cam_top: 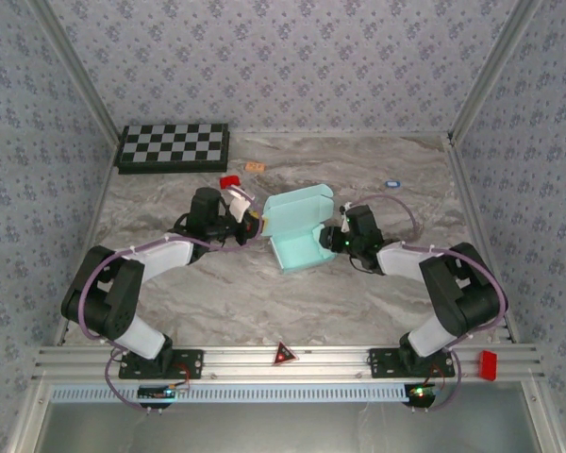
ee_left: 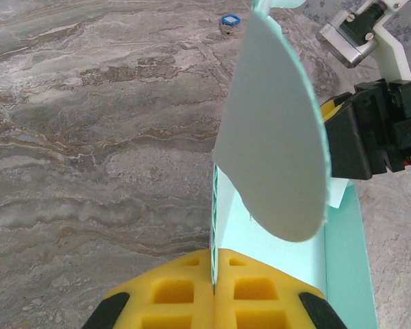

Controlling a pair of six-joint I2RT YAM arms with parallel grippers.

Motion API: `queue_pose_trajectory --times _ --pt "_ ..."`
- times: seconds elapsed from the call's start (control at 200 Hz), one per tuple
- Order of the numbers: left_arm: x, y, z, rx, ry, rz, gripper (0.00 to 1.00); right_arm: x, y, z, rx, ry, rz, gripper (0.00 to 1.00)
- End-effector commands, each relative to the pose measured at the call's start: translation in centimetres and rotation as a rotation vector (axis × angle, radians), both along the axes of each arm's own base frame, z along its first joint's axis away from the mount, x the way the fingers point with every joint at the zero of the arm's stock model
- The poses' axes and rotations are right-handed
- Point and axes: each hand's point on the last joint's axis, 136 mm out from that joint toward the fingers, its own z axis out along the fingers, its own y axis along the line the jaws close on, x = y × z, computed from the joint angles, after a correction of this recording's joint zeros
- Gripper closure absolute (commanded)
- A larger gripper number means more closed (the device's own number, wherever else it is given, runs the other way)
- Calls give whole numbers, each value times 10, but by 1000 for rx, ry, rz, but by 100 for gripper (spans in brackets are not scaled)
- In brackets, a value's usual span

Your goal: Fold the paper box

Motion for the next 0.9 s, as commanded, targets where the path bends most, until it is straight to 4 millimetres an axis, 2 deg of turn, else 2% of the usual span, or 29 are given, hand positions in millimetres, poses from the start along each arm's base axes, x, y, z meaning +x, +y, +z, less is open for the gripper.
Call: queue_pose_trajectory --times 0.0,0.38,0.895 --pt "-1 -7 10 -21 -21 -32 100 5 -2 -1 -60 -7 -6 60" --pt "2 -8 9 -12 -18 -42 100 3 -7 -6 -222 -2 -22 67" --pt "3 -11 9 -17 -11 -53 100 4 -4 -11 -276 10 -15 64"
